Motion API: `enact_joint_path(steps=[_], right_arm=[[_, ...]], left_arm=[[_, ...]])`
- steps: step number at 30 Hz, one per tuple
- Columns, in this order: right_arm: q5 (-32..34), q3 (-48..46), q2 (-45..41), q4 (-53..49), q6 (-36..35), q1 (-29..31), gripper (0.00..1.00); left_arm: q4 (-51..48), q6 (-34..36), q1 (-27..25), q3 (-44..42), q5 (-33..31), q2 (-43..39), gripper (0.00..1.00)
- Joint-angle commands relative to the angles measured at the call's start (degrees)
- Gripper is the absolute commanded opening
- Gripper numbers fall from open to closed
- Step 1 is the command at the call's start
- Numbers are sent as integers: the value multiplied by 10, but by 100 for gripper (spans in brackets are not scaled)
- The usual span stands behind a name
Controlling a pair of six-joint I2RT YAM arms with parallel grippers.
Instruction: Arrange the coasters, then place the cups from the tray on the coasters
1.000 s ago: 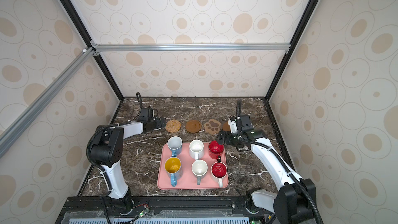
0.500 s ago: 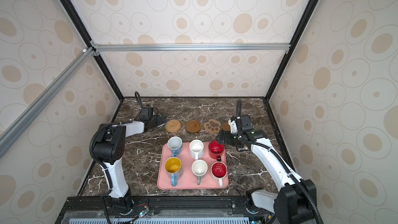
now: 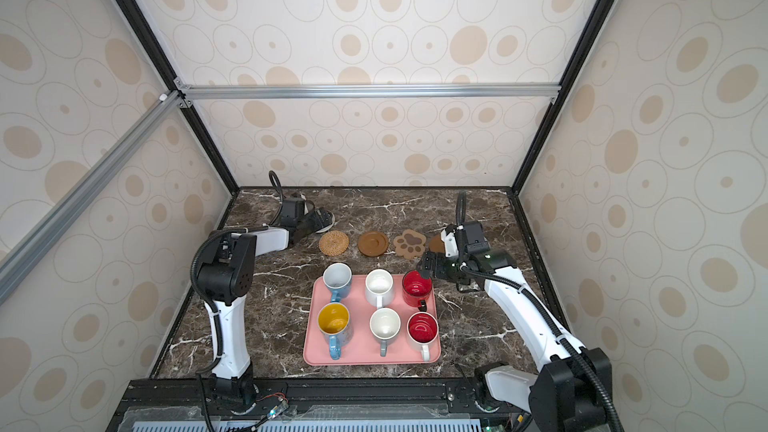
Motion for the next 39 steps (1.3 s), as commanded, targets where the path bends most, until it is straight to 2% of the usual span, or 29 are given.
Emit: enact_joint_path(steps=[1, 12, 28, 39], right_arm=[[6, 9, -13, -15, 9, 5, 100], [11, 5, -18, -15, 14, 7, 100], [12, 17, -10, -21, 8, 8, 100], [20, 14, -23, -30, 8, 9, 100]], left_arm=[[-99, -11, -15, 14, 33, 59, 100], [-134, 14, -47, 90, 37, 98, 100], [-125, 3, -55, 83, 42, 90, 100], [-138, -2, -53, 124, 32, 94, 100]])
